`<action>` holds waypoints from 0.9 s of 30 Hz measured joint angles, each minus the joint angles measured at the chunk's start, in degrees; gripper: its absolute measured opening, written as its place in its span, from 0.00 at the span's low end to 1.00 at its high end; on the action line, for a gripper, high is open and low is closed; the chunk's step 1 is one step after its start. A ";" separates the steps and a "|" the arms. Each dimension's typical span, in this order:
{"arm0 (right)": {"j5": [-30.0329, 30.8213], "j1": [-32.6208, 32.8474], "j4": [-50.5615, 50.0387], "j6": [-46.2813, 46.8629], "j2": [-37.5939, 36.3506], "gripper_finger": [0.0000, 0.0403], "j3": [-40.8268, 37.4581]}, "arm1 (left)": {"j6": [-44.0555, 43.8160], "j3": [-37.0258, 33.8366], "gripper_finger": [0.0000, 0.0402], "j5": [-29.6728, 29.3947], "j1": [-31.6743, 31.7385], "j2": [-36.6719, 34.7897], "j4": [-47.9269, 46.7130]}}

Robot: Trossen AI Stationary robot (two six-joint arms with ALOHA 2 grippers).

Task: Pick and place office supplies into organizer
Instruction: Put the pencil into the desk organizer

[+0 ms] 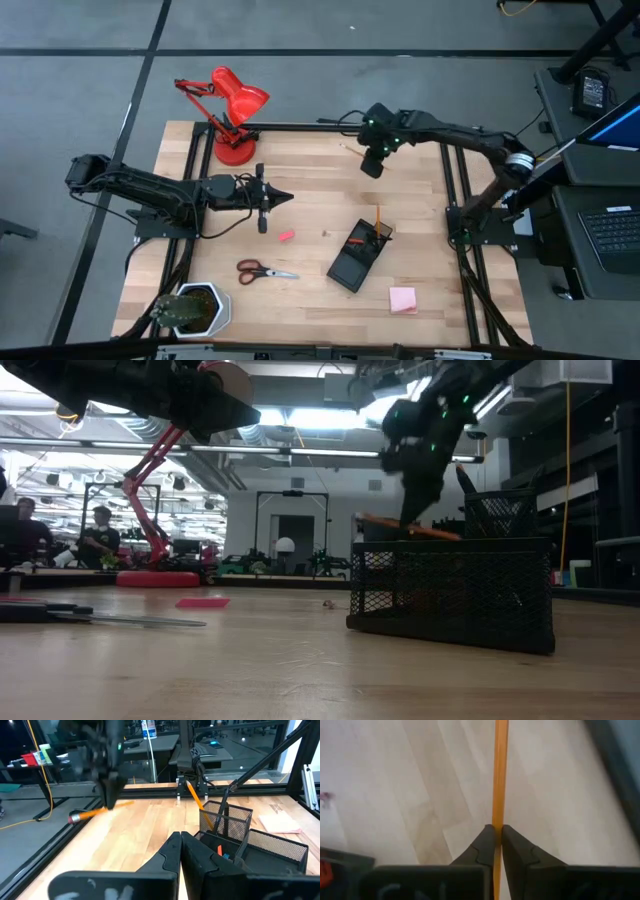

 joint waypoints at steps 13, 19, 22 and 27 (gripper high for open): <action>3.51 9.40 6.10 7.16 -19.21 0.06 -5.63 | 0.00 0.00 0.01 0.02 0.00 0.00 0.00; 9.00 17.00 15.73 12.86 -30.60 0.06 -17.32 | 0.00 0.01 0.01 0.20 0.01 0.00 0.00; 10.42 21.25 22.94 13.49 -36.21 0.06 -23.22 | 0.00 0.00 0.01 0.20 0.01 0.00 0.00; 14.22 27.37 31.14 13.00 -43.82 0.06 -30.04 | 0.00 0.00 0.01 0.20 0.01 0.00 0.02</action>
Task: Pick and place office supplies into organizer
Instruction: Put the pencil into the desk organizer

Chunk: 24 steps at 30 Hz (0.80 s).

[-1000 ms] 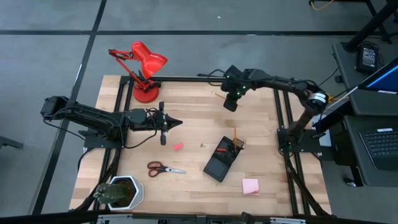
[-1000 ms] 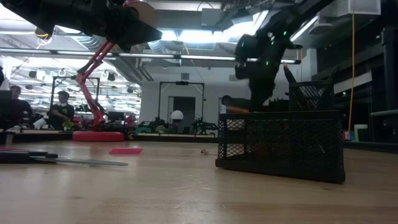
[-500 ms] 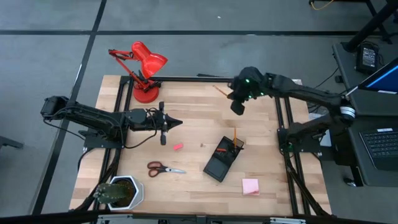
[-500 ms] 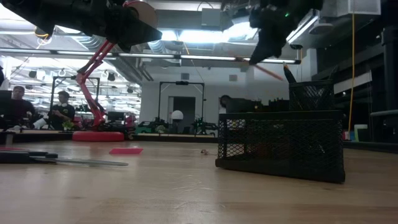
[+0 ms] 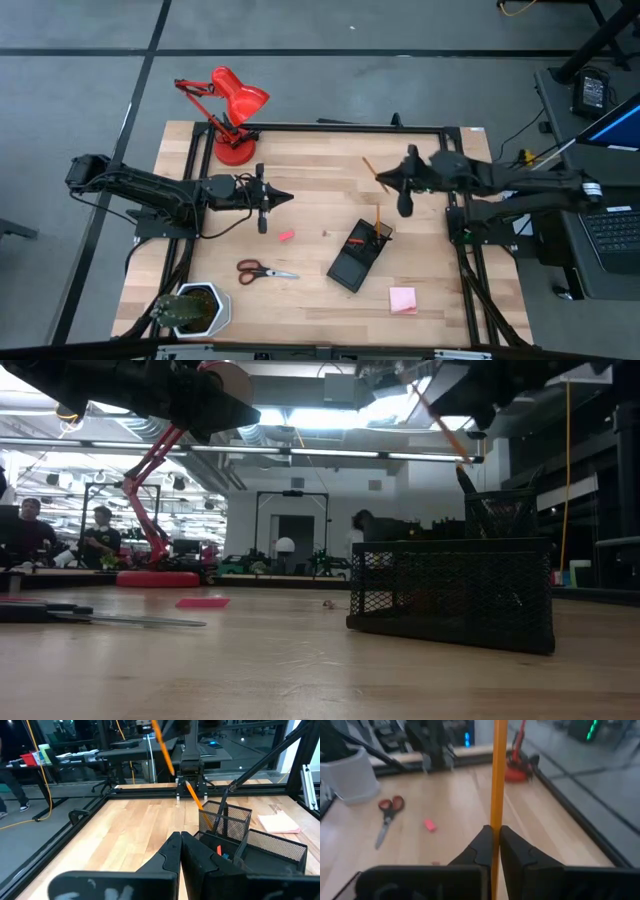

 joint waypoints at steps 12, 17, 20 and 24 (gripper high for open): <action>1.73 13.19 11.35 -0.66 -8.12 0.06 -7.11 | -0.55 0.02 0.01 0.02 -0.02 0.00 0.00; 1.88 18.16 19.23 -2.77 -7.68 0.06 -10.80 | -1.09 0.00 0.01 0.02 0.00 0.00 0.00; 4.57 20.33 24.62 -2.95 -7.66 0.06 -14.46 | -1.11 0.00 0.01 0.02 -0.02 0.01 0.00; 8.56 22.47 31.07 -3.02 -7.66 0.06 -19.68 | -1.39 0.00 0.01 0.04 -0.02 0.00 0.00</action>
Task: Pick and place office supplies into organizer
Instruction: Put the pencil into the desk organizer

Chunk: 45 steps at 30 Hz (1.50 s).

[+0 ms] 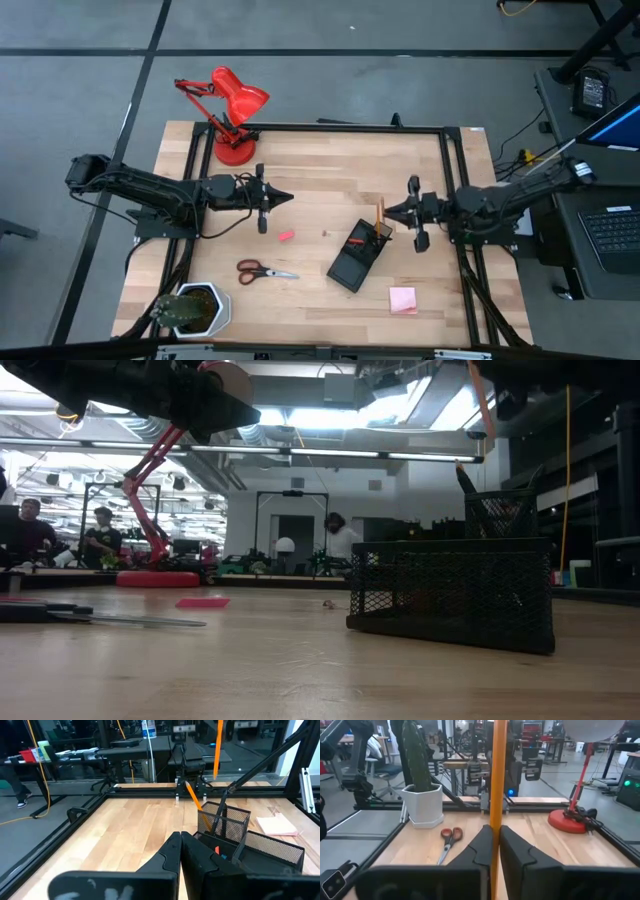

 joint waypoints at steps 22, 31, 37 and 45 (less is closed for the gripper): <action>0.10 4.54 10.69 -1.01 0.62 0.06 -8.57 | -1.67 0.01 0.01 0.00 0.01 0.01 -0.02; 5.89 5.93 16.80 -1.33 9.96 0.06 -8.57 | -1.72 0.02 0.01 0.00 0.02 0.02 -0.02; 6.20 5.93 21.52 -1.57 14.77 0.06 -8.57 | -1.88 0.00 0.01 0.00 0.02 0.02 -0.02; 10.25 6.28 22.77 0.34 19.19 0.06 -8.55 | -2.70 0.00 0.01 0.00 0.00 0.02 -0.52</action>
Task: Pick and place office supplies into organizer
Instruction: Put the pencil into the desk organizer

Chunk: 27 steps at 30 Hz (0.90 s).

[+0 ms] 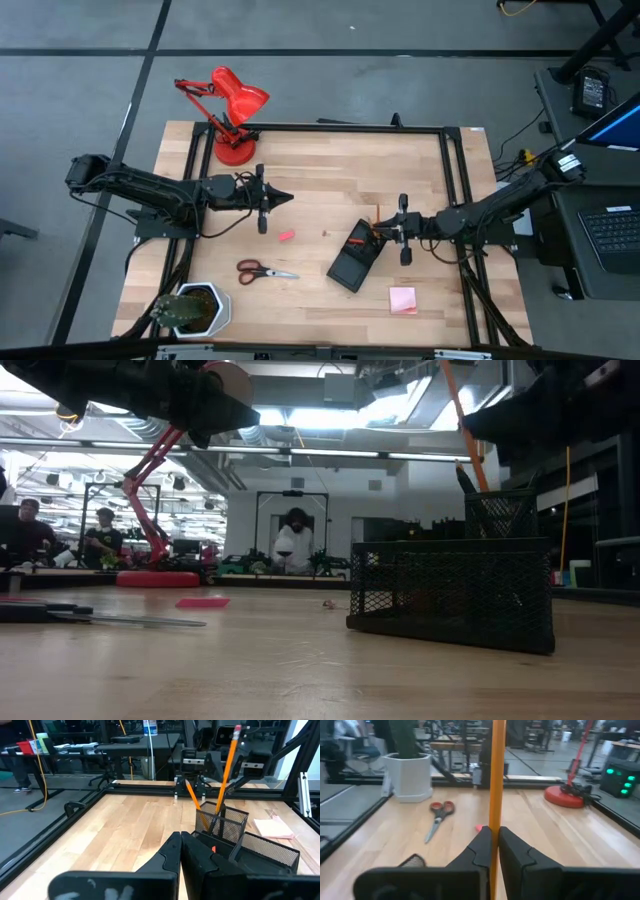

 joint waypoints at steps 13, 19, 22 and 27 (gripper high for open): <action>4.63 0.98 5.17 2.99 7.55 0.06 0.02 | 0.00 0.02 0.01 0.00 0.00 0.00 -0.31; 5.98 3.08 5.06 3.50 7.52 0.06 0.02 | -0.02 0.02 0.01 0.00 0.00 0.00 -1.20; 8.30 4.99 4.76 4.13 7.52 0.06 0.02 | -0.02 0.01 0.01 0.00 0.00 0.00 -1.20; 16.24 8.42 3.49 4.44 7.52 0.06 0.02 | -0.02 0.01 0.01 0.00 0.02 0.00 -1.20</action>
